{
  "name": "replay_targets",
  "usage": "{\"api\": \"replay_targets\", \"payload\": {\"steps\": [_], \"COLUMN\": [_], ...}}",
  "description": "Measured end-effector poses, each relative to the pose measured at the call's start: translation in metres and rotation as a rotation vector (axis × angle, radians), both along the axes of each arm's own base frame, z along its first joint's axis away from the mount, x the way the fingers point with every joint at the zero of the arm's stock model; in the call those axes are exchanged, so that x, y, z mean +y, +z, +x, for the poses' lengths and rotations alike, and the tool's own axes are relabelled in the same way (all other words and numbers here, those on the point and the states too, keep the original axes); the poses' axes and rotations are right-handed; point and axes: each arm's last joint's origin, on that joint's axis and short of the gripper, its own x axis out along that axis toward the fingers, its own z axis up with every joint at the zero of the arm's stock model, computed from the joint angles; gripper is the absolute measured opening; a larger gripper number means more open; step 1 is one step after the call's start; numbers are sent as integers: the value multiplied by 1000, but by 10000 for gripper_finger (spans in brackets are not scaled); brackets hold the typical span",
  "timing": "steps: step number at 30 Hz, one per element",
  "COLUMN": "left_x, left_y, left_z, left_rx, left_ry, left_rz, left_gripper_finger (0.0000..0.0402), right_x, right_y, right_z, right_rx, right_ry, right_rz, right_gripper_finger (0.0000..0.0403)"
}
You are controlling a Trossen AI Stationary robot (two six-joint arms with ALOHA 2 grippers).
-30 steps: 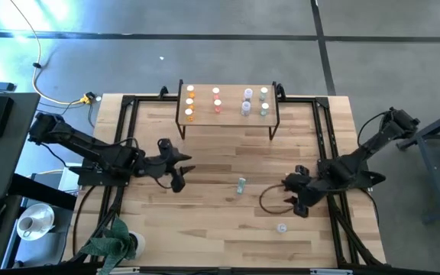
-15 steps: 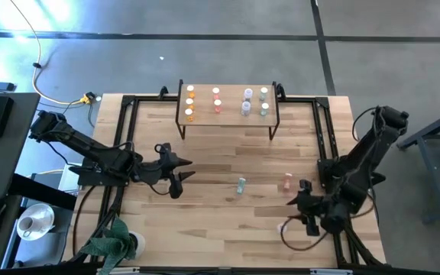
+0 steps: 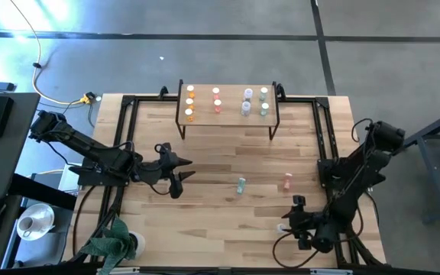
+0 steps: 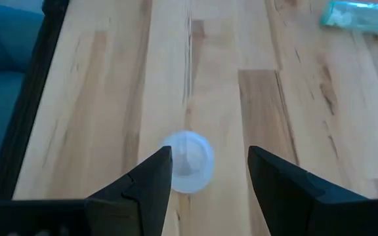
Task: Pick and place medicine bottles onto shelf by color
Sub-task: Align the white pill bottle with the other white pill bottles on the shelf
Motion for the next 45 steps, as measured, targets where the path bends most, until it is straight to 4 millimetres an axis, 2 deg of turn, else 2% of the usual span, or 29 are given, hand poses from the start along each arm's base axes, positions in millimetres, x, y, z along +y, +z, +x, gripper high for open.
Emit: {"api": "replay_targets", "payload": {"steps": [25, 38, 41, 45], "left_x": [-1, -1, -1, -1], "left_y": [-8, -8, -8, -8], "left_z": [5, 5, 5, 5], "left_rx": [40, 40, 40, 39], "left_ry": [0, -1, 0, -1], "left_rz": [13, 13, 13, 13], "left_gripper_finger": [172, 172, 172, 172], "right_x": [5, 10, 9, 8], "right_y": [3, -15, -15, -15], "right_z": [3, 5, 7, 8], "right_rx": [-27, 30, 29, 26], "right_ry": [1, -12, -19, -19], "right_rz": [65, 46, 47, 42], "right_gripper_finger": [193, 192, 180, 139]}}
